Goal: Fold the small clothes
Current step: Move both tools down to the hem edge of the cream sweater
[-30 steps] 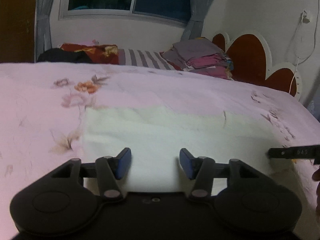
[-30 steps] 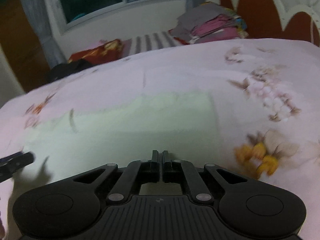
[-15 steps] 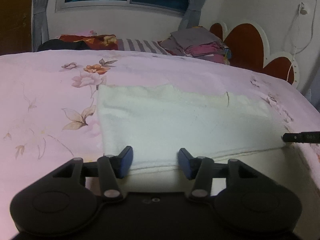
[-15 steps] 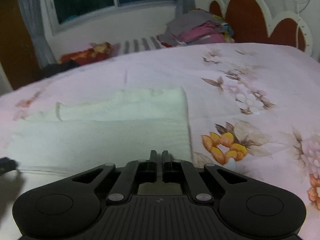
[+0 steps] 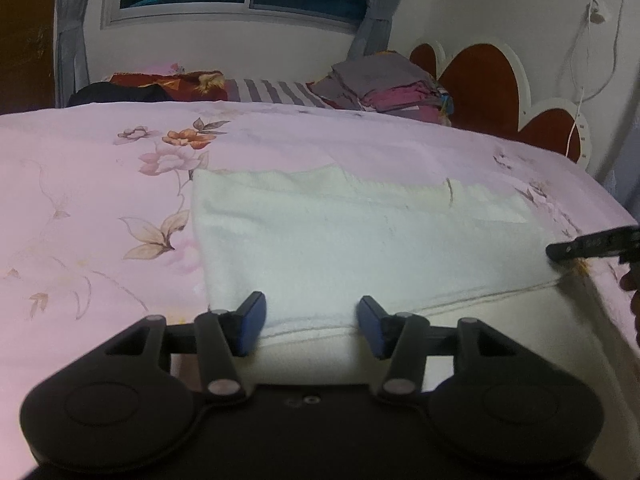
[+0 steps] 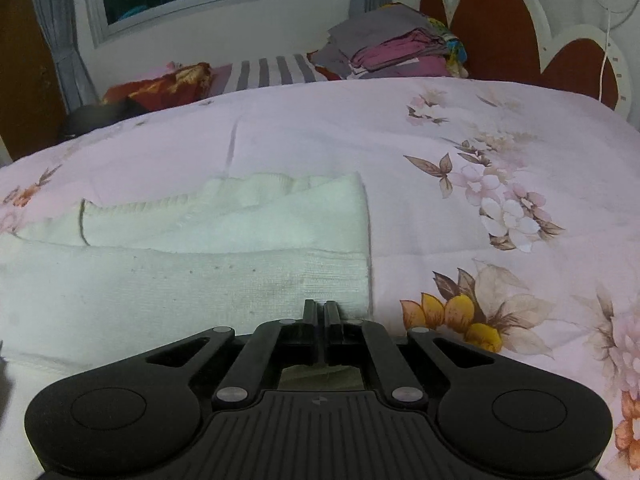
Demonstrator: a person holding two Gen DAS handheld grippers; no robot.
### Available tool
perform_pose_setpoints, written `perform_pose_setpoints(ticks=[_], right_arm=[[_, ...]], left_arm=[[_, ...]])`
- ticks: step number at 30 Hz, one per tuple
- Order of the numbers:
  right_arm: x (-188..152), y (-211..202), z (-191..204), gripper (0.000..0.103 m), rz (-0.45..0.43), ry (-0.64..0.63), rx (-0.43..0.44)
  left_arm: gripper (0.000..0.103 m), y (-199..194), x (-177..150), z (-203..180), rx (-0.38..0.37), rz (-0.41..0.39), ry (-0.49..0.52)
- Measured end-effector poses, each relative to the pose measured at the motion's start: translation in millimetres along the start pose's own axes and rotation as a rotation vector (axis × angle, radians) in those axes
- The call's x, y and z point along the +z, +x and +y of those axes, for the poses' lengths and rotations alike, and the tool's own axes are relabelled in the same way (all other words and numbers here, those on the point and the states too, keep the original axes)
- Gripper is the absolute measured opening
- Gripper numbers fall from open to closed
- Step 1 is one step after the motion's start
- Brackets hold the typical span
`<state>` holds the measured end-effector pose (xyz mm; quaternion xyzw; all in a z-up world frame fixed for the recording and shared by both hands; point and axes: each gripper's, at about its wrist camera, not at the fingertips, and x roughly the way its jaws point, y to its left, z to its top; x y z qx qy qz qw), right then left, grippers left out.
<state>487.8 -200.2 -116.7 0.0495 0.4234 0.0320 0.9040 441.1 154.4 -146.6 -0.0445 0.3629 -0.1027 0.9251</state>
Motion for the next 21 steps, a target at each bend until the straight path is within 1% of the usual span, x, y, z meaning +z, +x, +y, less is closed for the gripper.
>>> perform_pose_setpoints(ticks=[3,4,7,9,10,11,12,13,14,16,18,19,20,21], right_arm=[[-6,-24,-8,0.002,-0.038,0.020,0.024],[-9,-31,-12,0.002,-0.044,0.031,0.037],[-26,-60,-23,0.002,-0.068,0.048,0.045],[-43,-81,-32,0.003,-0.080,0.049,0.049],[-52,-91,-36,0.022,-0.084,0.050,0.052],[-59,-101,-40,0.060,-0.086,0.053,0.052],[-67,-113,-44,0.070,-0.104,0.059,0.049],[-79,-128,-51,0.070,-0.135,0.067,0.059],[-88,-140,-55,0.070,-0.136,0.070,0.066],[-106,-163,-62,0.069,-0.119,0.061,0.069],[-122,-183,-73,0.069,-0.109,0.106,0.120],[-131,-194,-78,0.056,-0.106,0.130,0.146],[-142,-204,-83,0.035,-0.094,0.136,0.151],[-150,-211,-86,0.029,-0.076,0.135,0.147]], left_arm=[[0.054,-18,-4,1,0.025,-0.013,-0.011],[0.058,-25,-8,1,0.040,-0.015,-0.018],[0.088,-52,-26,2,0.079,-0.045,-0.025],[0.088,-69,-40,1,0.112,-0.040,-0.026],[0.088,-77,-47,0,0.128,-0.031,-0.027],[0.088,-86,-54,-1,0.146,-0.027,-0.026],[0.085,-97,-62,-2,0.159,-0.033,-0.024],[0.079,-106,-69,-2,0.168,-0.037,-0.028],[0.072,-117,-77,-3,0.180,-0.026,-0.040],[0.067,-136,-90,-4,0.191,0.003,-0.072],[0.061,-156,-104,-2,0.171,0.010,-0.107],[0.049,-167,-114,-3,0.150,0.013,-0.125],[0.045,-174,-121,-3,0.138,0.026,-0.134],[0.044,-181,-129,-4,0.128,0.040,-0.132]])
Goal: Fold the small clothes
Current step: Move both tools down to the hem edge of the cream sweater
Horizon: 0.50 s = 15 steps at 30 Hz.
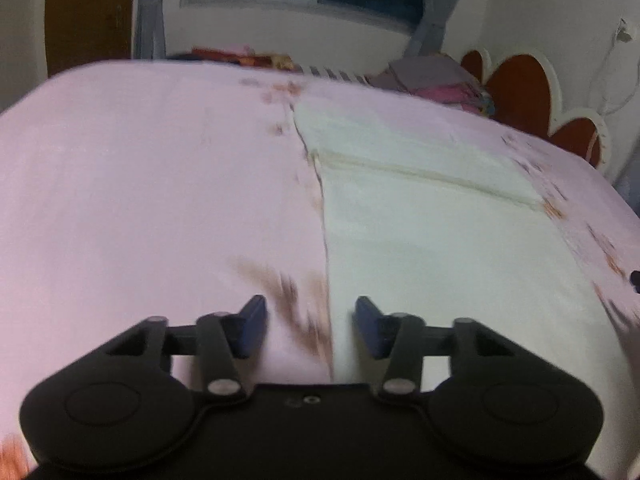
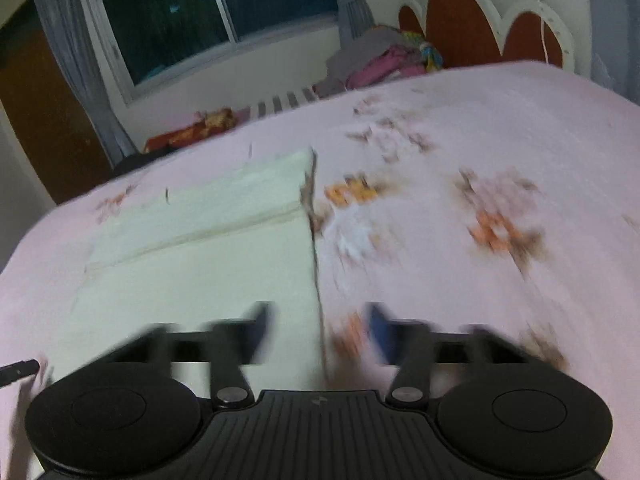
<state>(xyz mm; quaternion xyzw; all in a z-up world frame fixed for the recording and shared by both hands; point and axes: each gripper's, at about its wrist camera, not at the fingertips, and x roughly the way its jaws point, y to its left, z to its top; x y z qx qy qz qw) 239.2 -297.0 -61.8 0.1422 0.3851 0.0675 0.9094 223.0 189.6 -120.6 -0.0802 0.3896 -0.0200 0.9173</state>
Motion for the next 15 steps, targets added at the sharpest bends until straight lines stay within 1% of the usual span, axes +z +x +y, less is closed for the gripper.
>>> perform_pose_setpoints(ticks=[2,5,11,15], right_arm=[[-14,-15,-7,0.029,0.014,0.011,0.014],[-35,-33,-15,0.029,0.047,0.025,0.039],[-69,-62,-20,0.029,0.065,0.028,0.068],[-84,-77,-22,0.029,0.067,0.042,0.086]], left_arm=[[0.041,-15,-16,0,0.002,0.012,0.005],[0.040,-33,-37,2,0.003,0.022,-0.027],[0.044,-65,-70,-1,0.051,0.024,-0.018],[0.044,-79,-84,-4,0.059,0.024,-0.019]])
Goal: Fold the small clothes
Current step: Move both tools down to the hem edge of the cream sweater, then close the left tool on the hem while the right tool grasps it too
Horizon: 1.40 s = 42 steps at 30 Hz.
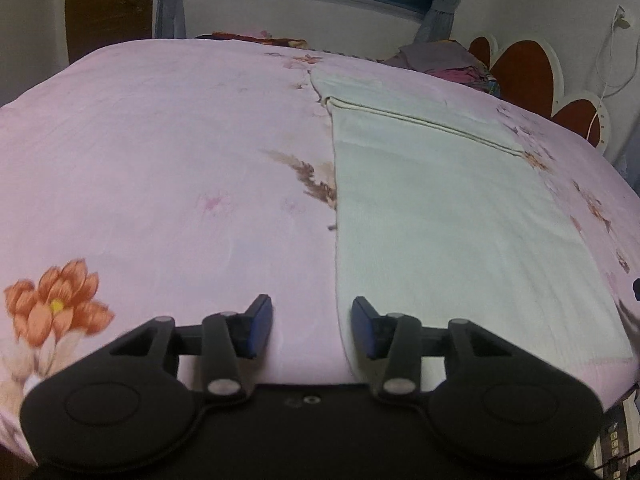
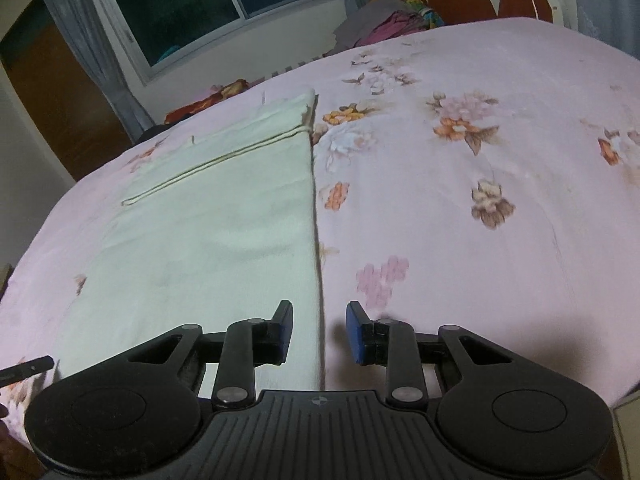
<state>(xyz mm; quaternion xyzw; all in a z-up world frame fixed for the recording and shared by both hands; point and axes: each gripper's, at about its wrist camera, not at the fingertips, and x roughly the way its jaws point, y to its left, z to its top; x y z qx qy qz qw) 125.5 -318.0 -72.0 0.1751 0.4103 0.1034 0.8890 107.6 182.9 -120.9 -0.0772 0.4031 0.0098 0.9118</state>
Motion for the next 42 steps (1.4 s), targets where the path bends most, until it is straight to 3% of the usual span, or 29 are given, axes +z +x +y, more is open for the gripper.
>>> perform_pose_setpoints(ticks=[10,15,17,19,20,28,32,33,35,37,39,42], right_arm=[[-21,-9,-9,0.029,0.054,0.063,0.054],[-26,-7,-16,0.029,0.074,0.115,0.057],[-26,-7,-19,0.030,0.075,0.135,0.056],[-26,-6,-22,0.052,0.078,0.156,0.057],[-26,-6,-24,0.069,0.075,0.167,0.055],[-25,1,-32,0.068,0.075,0.234,0.145],[-27,18,-33,0.046,0.107,0.267,0.169],[-28,21,-32,0.045,0.111,0.274,0.175],[-29,26,-31,0.045,0.114,0.302,0.204],[-30,29,-28,0.044,0.128,0.315,0.242],[-30,30,-24,0.033,0.133,0.296,0.248],[-33,32,-32,0.025,0.147,0.364,0.304]], left_arm=[[0.042,-9,-18,-11,-0.032,0.007,-0.005],[0.042,-5,-25,-5,-0.074,0.024,-0.088],[0.042,-3,-25,2,-0.124,0.035,-0.140],[0.042,0,-25,9,-0.182,0.043,-0.205],[0.042,2,-25,13,-0.207,0.048,-0.236],[0.039,18,-18,31,-0.295,0.074,-0.349],[0.035,34,-13,29,-0.341,0.093,-0.381],[0.032,37,-13,28,-0.344,0.091,-0.392],[0.016,42,-15,26,-0.374,0.102,-0.424],[0.011,46,-20,23,-0.393,0.110,-0.437],[0.011,46,-25,21,-0.404,0.101,-0.454],[0.011,46,-31,25,-0.434,0.100,-0.497]])
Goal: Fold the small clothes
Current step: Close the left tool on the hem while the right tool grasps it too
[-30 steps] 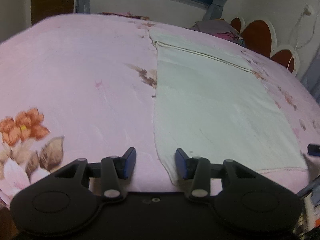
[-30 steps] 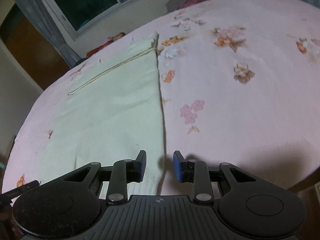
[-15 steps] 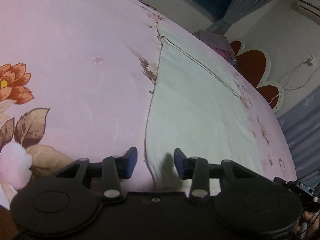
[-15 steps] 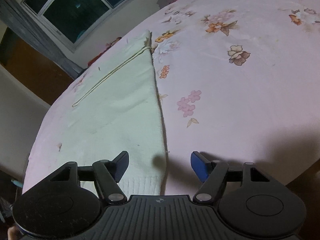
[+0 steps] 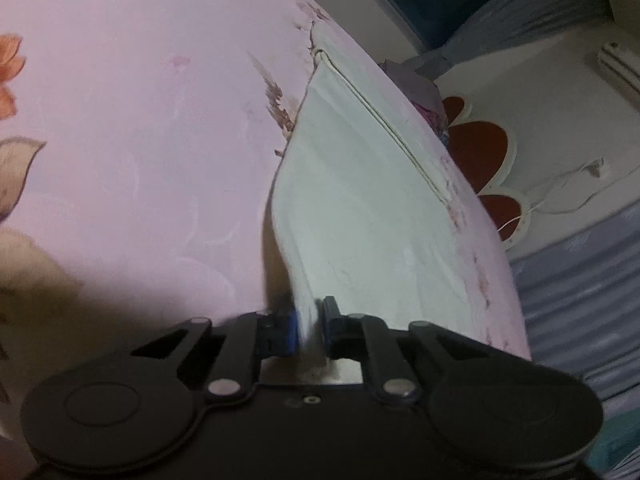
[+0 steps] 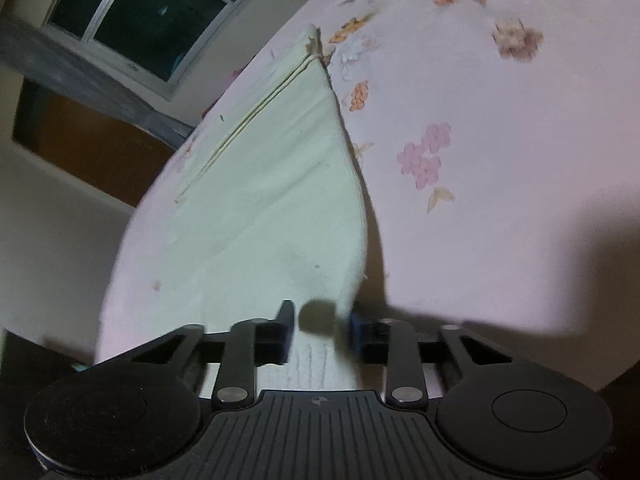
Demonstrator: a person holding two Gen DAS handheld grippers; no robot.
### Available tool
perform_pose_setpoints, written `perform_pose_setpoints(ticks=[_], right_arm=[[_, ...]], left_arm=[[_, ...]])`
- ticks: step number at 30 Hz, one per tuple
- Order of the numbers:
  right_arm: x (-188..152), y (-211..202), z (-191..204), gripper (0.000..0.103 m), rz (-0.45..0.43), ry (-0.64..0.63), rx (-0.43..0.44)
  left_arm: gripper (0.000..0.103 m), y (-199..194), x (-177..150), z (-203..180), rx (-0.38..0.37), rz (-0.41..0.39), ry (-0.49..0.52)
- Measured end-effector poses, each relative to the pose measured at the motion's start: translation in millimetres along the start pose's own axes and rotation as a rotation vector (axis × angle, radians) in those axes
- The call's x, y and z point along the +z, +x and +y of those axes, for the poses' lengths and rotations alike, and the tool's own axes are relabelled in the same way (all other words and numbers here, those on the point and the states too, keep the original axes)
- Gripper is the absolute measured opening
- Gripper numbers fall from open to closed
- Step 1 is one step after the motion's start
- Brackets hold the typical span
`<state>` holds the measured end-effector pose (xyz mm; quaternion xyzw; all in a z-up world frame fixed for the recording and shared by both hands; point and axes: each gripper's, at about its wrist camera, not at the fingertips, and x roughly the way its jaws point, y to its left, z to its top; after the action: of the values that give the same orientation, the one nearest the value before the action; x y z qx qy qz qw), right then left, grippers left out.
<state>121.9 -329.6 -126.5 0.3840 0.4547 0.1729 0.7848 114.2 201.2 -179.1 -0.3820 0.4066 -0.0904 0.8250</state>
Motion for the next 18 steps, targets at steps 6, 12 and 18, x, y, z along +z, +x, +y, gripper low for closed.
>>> perform_pose_setpoints(ticks=[6,12,18], right_arm=[[3,3,-5,0.022,0.014,0.026,0.023],[3,5,7,0.002,0.019,-0.071,-0.011],[19,-16,19,0.002,-0.054,-0.131,0.049]], left_arm=[[0.008,-2,-1,5,0.003,-0.008,-0.009],[0.005,-10,-2,-6,0.002,-0.066,0.036],[0.005,-11,6,-15,0.108,-0.088,0.097]])
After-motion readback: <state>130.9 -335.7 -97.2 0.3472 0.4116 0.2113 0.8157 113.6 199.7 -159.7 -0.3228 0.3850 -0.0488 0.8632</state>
